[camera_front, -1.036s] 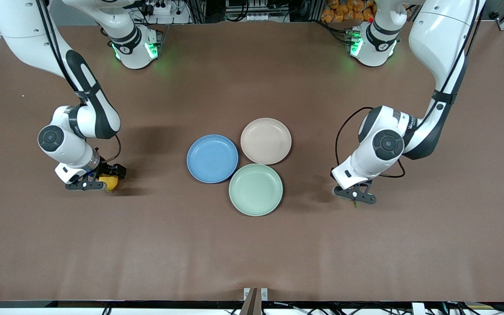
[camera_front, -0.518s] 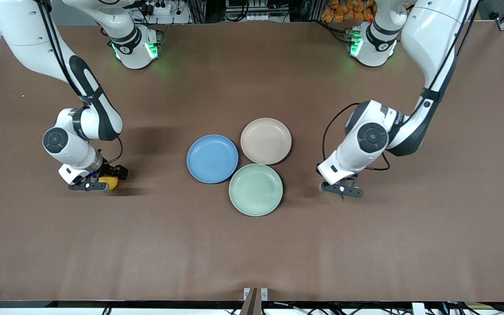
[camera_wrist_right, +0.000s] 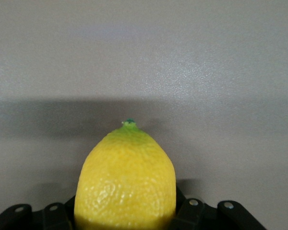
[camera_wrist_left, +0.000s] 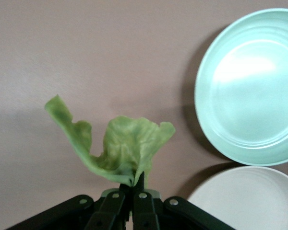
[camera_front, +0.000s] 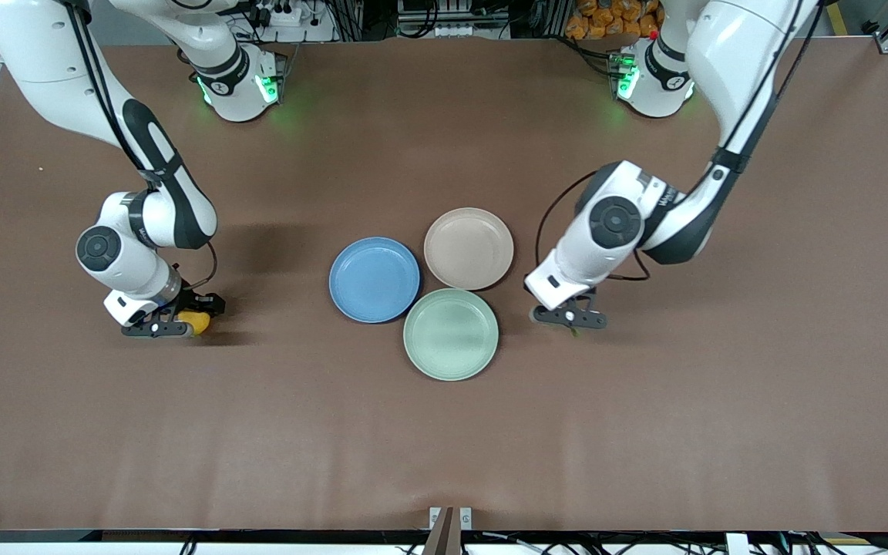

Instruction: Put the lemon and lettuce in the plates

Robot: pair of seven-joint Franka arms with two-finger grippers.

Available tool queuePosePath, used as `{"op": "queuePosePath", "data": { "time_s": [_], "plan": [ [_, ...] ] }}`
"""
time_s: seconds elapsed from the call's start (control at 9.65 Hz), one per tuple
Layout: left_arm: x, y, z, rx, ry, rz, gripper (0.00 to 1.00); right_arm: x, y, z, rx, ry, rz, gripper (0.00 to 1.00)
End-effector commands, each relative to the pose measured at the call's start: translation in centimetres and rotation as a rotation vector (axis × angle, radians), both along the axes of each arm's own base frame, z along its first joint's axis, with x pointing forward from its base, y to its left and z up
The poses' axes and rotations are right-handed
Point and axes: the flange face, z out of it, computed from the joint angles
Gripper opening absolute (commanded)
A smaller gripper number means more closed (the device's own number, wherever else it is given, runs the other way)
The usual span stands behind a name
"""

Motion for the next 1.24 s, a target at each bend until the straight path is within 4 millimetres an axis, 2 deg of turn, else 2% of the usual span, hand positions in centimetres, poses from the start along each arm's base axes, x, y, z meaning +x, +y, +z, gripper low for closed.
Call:
{"op": "queuePosePath", "data": {
  "time_s": [0.0, 0.21, 0.52, 0.83, 1.04, 1.14],
  "plan": [
    [-3.3, -4.8, 0.9, 0.008, 0.001, 0.041, 0.00, 1.1, 0.2, 0.9, -0.004, 0.021, 0.014, 0.27],
    [-6.2, -9.3, 0.0, 0.009, 0.013, 0.061, 0.00, 2.4, 0.7, 2.4, -0.005, 0.050, 0.021, 0.24],
    [-9.4, -12.5, -0.7, 0.019, 0.028, 0.064, 0.00, 3.4, 2.1, 4.3, -0.003, 0.062, 0.038, 0.24],
    [-11.7, -14.2, -2.5, 0.046, 0.060, 0.060, 0.00, 4.3, 5.9, 7.6, 0.007, 0.100, 0.068, 0.23],
    [-12.6, -14.7, -4.1, 0.062, 0.083, 0.047, 0.00, 4.4, 9.8, 9.1, 0.025, 0.103, 0.093, 0.23],
    [-12.6, -14.6, -4.5, 0.065, 0.089, 0.045, 0.45, 4.4, 12.3, 9.8, 0.028, 0.089, 0.085, 0.23]
  ]
}}
